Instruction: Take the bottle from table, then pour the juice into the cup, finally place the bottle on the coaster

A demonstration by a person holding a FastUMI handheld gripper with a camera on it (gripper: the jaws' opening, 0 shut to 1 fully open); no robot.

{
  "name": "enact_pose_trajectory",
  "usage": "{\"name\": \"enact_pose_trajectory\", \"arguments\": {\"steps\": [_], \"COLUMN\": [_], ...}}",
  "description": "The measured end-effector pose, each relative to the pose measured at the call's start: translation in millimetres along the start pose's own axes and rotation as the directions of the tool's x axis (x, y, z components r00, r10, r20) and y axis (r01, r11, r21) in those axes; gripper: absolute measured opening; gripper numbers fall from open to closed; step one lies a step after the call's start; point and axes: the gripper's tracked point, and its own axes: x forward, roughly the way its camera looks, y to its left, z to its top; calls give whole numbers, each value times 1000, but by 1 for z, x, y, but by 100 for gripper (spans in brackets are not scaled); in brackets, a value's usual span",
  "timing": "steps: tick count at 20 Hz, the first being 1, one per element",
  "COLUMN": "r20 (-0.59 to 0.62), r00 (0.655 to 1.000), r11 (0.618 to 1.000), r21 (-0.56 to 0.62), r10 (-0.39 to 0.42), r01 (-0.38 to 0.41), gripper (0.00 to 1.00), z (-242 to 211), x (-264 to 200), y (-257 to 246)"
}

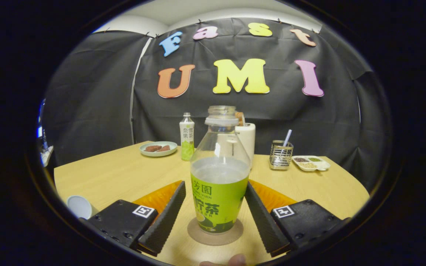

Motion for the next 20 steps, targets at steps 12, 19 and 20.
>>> {"name": "enact_pose_trajectory", "arguments": {"steps": [12,19,20], "r20": [161,223,234], "r00": [979,953,949], "r11": [992,977,976], "r21": [-13,-11,-5], "r10": [-124,-206,-212], "r01": [128,214,219], "gripper": [100,100,100], "z": [52,36,33], "x": [-133,-222,-232], "y": [10,31,37]}}
